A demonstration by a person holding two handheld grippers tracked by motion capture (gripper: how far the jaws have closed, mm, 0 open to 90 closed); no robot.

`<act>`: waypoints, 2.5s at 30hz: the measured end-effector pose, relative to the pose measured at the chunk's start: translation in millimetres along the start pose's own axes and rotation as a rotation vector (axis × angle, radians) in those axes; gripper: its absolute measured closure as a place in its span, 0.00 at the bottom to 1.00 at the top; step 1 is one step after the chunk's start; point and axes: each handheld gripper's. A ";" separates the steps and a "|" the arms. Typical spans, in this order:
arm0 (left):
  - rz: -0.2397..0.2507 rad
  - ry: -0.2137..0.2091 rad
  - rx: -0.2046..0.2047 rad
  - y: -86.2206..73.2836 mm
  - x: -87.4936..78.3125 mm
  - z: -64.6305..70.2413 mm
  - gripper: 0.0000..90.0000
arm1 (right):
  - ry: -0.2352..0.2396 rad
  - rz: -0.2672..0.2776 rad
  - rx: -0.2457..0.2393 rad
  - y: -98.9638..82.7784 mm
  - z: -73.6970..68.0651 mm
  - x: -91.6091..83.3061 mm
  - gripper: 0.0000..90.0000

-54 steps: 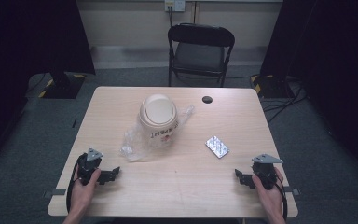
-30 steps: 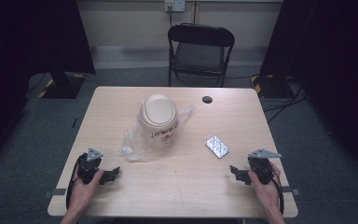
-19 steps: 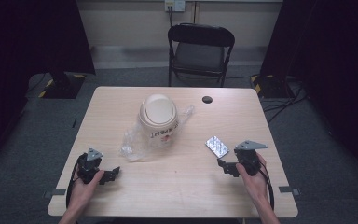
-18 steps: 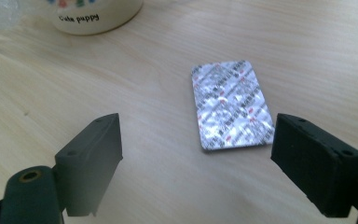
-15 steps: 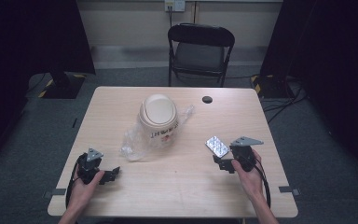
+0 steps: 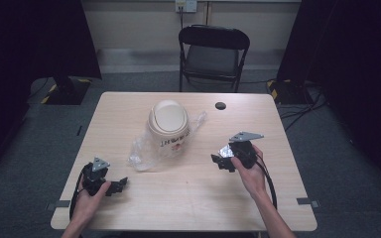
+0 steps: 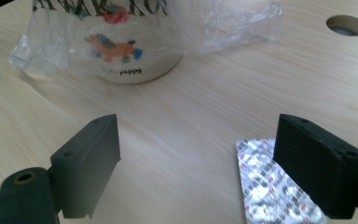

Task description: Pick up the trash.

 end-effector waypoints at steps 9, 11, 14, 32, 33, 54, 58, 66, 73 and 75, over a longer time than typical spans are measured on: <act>0.002 -0.006 -0.007 -0.3 0.0 0.2 0.00 | 0.024 0.014 -0.018 23.4 -8.6 15.0 0.17; -0.001 -0.007 0.007 -0.4 -0.6 -0.9 0.00 | 0.023 0.025 -0.035 29.8 -13.2 15.9 0.17; 0.002 -0.015 0.009 -0.8 -0.6 -1.4 0.00 | 0.038 0.036 -0.048 44.6 -17.5 20.4 0.17; 0.002 -0.015 0.009 -0.8 -0.6 -1.4 0.00 | 0.091 0.051 -0.066 107.8 -25.8 68.6 0.17; 0.002 -0.015 0.009 -0.8 -0.6 -1.4 0.00 | 0.091 0.051 -0.066 107.8 -25.8 68.6 0.17; 0.003 -0.015 0.008 -0.8 -0.5 -1.3 0.00 | 0.082 0.017 -0.041 118.7 -23.4 106.7 0.15; 0.004 -0.016 0.006 -0.8 -0.4 -1.2 0.00 | 0.070 0.020 -0.026 118.8 -20.9 112.0 0.16; 0.003 -0.015 0.007 -0.8 -0.5 -1.3 0.00 | 0.040 0.010 -0.012 122.2 -16.0 122.5 0.16; 0.004 -0.016 0.006 -0.9 -0.4 -1.2 0.00 | 0.035 0.013 -0.005 124.4 -15.4 124.4 0.17; 0.004 -0.016 0.006 -0.8 -0.4 -1.2 0.00 | 0.041 0.014 0.008 123.8 -16.0 121.8 0.17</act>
Point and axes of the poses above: each handheld gripper's, and its own axes: x roughly forward along the jaws, y roughly out of its top, z roughly to its right, and after that the axes turned 4 degrees about y, right-handed
